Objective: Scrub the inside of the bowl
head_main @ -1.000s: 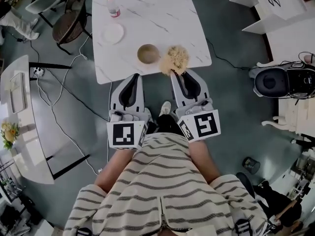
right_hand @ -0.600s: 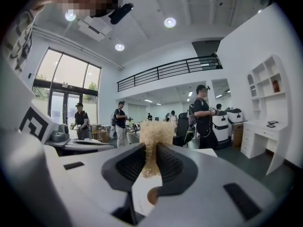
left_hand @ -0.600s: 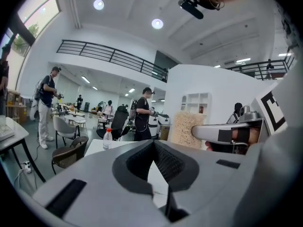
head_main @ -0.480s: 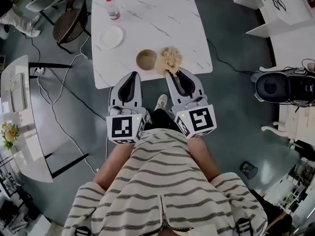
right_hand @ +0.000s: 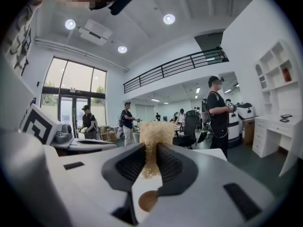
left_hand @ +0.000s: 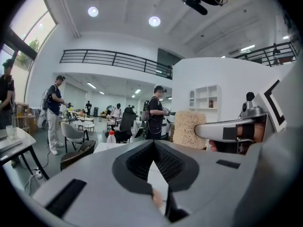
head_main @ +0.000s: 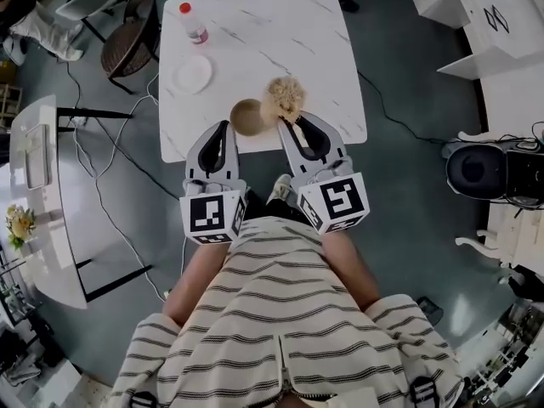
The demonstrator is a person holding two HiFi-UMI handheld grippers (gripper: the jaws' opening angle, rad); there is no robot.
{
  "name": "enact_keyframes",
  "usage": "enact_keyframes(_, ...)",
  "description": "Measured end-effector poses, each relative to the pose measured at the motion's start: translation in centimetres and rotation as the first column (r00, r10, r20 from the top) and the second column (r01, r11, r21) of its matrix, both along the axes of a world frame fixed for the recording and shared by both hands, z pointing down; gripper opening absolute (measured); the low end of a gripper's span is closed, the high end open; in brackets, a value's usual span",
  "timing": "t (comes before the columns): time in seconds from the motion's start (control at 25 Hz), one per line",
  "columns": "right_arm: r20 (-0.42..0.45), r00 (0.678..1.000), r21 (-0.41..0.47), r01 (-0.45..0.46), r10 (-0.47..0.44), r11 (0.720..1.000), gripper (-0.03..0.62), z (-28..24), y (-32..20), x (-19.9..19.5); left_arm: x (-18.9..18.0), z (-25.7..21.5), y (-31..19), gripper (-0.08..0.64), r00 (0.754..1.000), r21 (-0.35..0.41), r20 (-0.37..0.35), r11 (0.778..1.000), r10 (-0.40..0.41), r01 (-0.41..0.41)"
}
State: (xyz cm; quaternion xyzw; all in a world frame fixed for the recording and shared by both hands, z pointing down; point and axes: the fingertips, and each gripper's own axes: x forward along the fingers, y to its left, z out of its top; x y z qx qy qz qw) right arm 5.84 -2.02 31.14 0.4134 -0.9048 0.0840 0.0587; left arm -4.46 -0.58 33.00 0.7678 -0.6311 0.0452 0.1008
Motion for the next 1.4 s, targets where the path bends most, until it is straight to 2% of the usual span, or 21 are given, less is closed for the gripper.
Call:
enact_keyframes(0.28, -0.002, 1.0, -0.065, 0.007, -0.007, 0.998, 0.075, 2.0, -1.6, -0.2, -0.4, 1.8, -2.0, 0.006, 1.0, -0.048, 0.009, 0.999, 0.0, 0.0)
enact_keyframes(0.76, -0.054, 0.998, -0.182, -0.025, 0.015, 0.983, 0.075, 6.6, -4.2, -2.9, -2.2, 6.6, -5.2, 0.005, 0.995, -0.175, -0.008, 0.98, 0.096, -0.096)
enact_keyframes(1.08, -0.08, 0.997, -0.285, -0.022, -0.002, 0.958, 0.075, 10.4, -4.3, -4.4, -3.1, 10.3, -5.9, 0.006, 0.991, -0.261, -0.05, 0.957, 0.12, -0.129)
enact_keyframes(1.2, -0.09, 0.996, -0.33, -0.022, -0.008, 0.944, 0.075, 12.1, -4.3, -4.7, -3.3, 12.1, -6.1, 0.006, 0.989, -0.306, -0.075, 0.941, 0.13, -0.147)
enact_keyframes(1.4, -0.126, 0.992, -0.374, -0.029, -0.019, 0.927, 0.076, 14.3, -4.2, -5.0, -3.4, 14.8, -6.0, 0.006, 0.986, -0.367, -0.07, 0.915, 0.152, -0.167)
